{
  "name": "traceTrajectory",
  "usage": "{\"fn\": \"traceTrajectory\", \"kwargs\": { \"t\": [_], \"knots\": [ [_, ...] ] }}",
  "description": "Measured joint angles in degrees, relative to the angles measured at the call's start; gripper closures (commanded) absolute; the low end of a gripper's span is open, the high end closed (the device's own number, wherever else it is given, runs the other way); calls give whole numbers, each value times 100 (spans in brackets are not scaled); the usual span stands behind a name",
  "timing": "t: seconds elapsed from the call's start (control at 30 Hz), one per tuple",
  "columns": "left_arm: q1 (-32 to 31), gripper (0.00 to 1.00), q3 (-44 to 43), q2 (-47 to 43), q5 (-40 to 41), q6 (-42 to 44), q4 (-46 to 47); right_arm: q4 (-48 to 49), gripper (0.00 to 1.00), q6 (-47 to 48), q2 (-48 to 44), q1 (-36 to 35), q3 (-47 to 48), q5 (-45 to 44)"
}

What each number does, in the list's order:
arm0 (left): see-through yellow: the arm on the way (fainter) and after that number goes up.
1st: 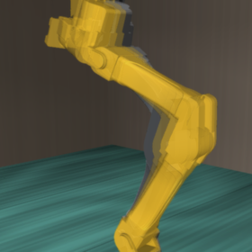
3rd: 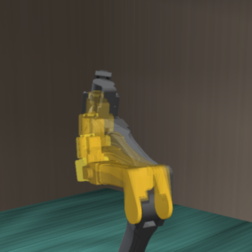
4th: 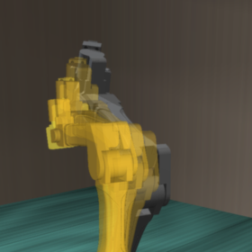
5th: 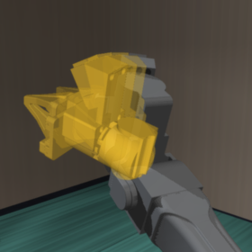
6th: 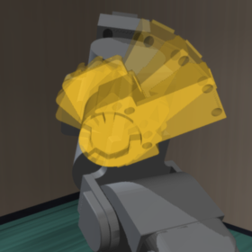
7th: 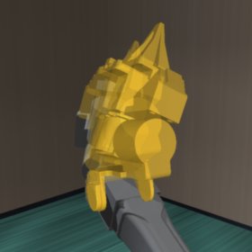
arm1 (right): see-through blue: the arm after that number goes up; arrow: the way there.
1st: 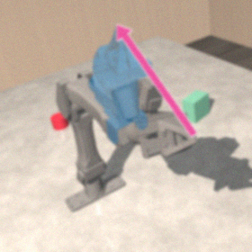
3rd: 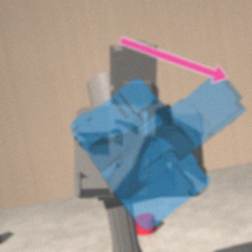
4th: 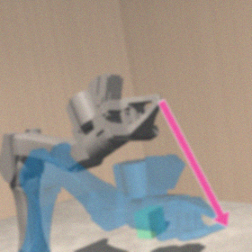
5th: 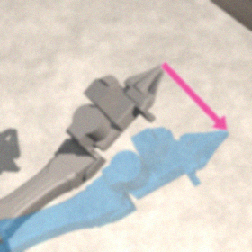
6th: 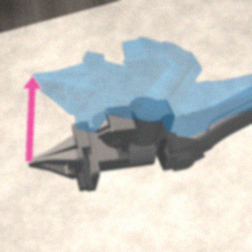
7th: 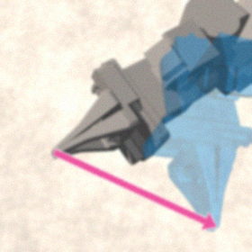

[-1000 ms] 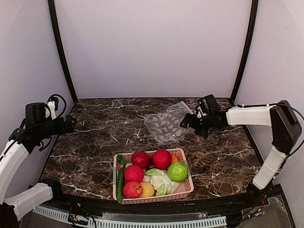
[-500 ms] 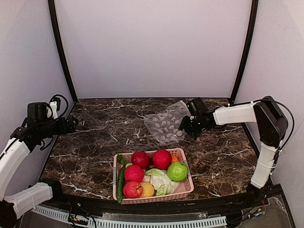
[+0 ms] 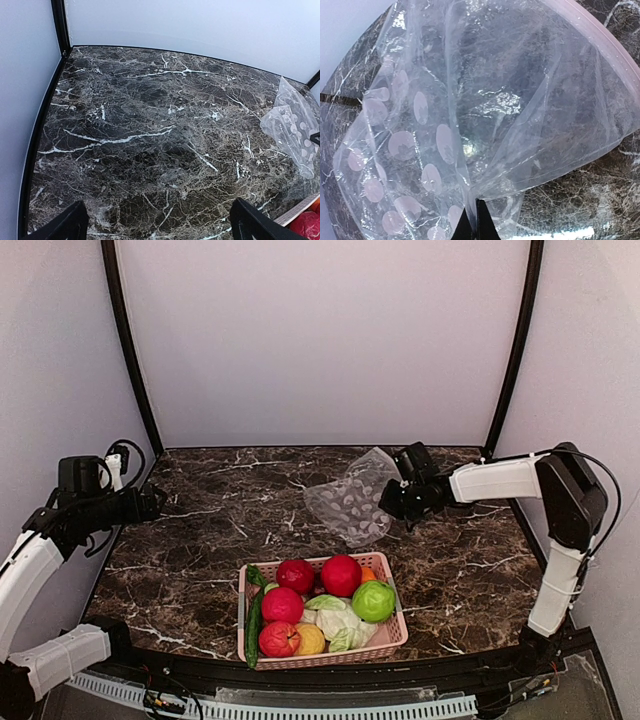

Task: Place the food in the zip-top bag and seal the zipper
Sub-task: Pick up the zipper food storage bag from the center of the board.

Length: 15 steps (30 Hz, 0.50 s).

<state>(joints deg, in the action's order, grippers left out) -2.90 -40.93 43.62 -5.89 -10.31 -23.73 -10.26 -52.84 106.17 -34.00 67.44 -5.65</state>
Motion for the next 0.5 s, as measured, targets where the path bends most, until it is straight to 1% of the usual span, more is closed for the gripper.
{"fn": "traceTrajectory", "kwargs": {
  "t": [0.2,0.4,0.5],
  "knots": [
    [0,0,98,-7,-153,2,72,245,100,420,-568,-9,-195,-63],
    [-20,0,111,66,-448,44,122,457,100,1320,-1655,-13,-352,-160],
    [-186,0,63,210,-608,-57,92,487,100,1943,-2251,-28,-446,-9]
  ]
}}
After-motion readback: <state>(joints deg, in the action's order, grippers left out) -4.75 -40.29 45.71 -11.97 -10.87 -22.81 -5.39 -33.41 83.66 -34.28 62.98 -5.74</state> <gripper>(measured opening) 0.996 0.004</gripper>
